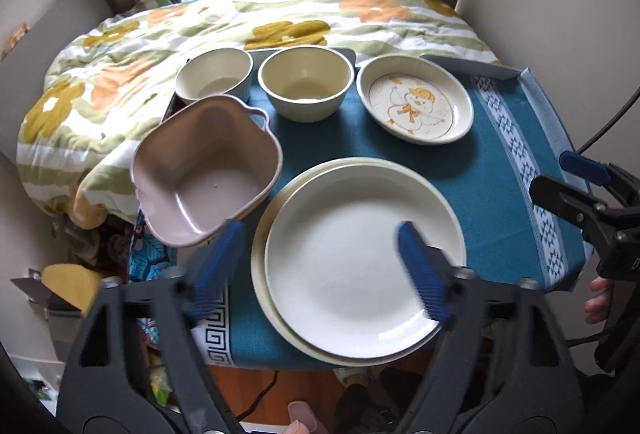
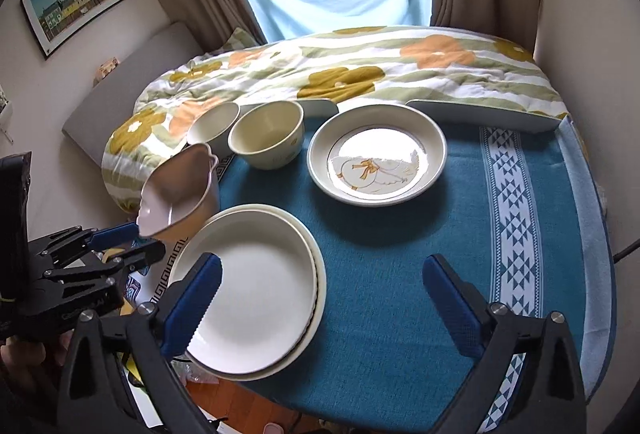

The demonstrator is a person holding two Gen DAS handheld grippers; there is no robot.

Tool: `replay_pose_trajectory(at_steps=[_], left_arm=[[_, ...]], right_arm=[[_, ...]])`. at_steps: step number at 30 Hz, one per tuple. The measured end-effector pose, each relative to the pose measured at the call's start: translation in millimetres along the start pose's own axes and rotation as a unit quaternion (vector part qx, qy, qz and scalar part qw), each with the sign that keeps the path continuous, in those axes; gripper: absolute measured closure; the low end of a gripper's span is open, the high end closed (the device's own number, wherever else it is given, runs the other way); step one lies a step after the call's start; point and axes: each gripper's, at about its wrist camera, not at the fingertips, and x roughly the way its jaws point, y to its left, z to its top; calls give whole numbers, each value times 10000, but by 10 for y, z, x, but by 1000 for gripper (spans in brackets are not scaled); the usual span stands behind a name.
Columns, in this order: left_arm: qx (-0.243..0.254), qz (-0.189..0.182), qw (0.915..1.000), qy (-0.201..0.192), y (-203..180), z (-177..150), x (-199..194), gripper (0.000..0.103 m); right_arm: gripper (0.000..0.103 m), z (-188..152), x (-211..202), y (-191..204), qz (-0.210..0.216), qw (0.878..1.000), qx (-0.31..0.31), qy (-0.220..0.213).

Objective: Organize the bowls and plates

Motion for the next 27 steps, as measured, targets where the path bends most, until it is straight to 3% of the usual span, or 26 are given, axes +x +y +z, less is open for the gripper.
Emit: replay_pose_trajectory(at_steps=[1, 5, 9, 11, 16, 21, 25, 26, 27], left_arm=[[-78, -72, 9999, -117, -4, 21, -34, 0], [-340, -513, 9981, -26, -28, 158, -8, 0], [-493, -680, 9965, -22, -102, 299, 61, 0], [-548, -781, 9954, -54, -162, 388, 86, 0], [-863, -983, 9914, -70, -295, 625, 239, 0], [-1382, -1075, 9845, 136, -420, 863, 644, 1], [-1725, -979, 9792, 428, -469, 1006, 1087, 10], [-1817, -949, 9775, 497, -479, 1029, 1209, 16], [-1910, -917, 9755, 595, -480, 1042, 1334, 19]], right_arm=[[3, -7, -31, -18, -64, 10000, -12, -8], [3, -21, -129, -122, -262, 9997, -11, -17], [3, 65, -185, -317, -397, 9992, -20, -27], [3, 170, -191, -444, -419, 9990, -17, 179], [3, 544, -189, -767, -448, 9988, -181, -50], [3, 914, 236, -1005, -52, 9962, -768, 400], [3, 1130, 770, -1260, 525, 9907, -866, 905], [5, 1158, 904, -1296, 637, 9887, -912, 1010], [13, 1190, 1044, -1334, 750, 9860, -974, 1127]])
